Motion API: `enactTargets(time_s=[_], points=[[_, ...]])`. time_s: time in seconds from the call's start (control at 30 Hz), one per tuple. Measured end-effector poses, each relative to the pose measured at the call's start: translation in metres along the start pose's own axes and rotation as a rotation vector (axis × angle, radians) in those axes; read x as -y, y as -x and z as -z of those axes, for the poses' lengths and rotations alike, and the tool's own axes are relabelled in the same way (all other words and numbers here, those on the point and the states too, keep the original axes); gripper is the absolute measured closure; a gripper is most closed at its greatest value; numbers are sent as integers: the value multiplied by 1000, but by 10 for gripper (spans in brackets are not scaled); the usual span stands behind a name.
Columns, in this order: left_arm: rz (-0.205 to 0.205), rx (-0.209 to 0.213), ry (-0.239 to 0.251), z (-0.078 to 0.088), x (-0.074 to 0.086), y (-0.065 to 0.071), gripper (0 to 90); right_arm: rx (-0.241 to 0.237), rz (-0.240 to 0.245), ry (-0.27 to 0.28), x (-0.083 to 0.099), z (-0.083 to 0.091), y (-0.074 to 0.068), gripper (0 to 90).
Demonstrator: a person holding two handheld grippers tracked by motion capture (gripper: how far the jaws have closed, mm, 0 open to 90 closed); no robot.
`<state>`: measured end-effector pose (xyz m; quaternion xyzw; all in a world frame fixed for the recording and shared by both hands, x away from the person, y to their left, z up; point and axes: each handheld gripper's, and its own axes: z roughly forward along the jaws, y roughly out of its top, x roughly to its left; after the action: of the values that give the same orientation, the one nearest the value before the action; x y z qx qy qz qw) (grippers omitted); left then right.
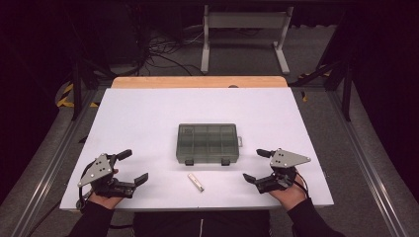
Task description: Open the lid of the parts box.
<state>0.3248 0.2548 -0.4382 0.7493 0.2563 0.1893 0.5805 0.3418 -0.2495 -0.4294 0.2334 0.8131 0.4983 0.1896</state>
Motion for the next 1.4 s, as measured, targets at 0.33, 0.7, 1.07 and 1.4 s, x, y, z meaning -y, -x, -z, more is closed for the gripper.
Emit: enactTargets(time_s=[0.33,0.7,1.07,1.4], points=[[11,14,-12,-10,-5,-2,26,-5,-12,7,-1,-2,4,56],[9,43,-26,-35,-14,-3,25,-4,-19,31,-8,-12,12,56],[-18,56,-45,-55,-22,-6,24,9,24,42,-23,-24,15,57],[-17,56,-67,-67,-27,-8,22,-3,25,35,-24,-32,17,57]])
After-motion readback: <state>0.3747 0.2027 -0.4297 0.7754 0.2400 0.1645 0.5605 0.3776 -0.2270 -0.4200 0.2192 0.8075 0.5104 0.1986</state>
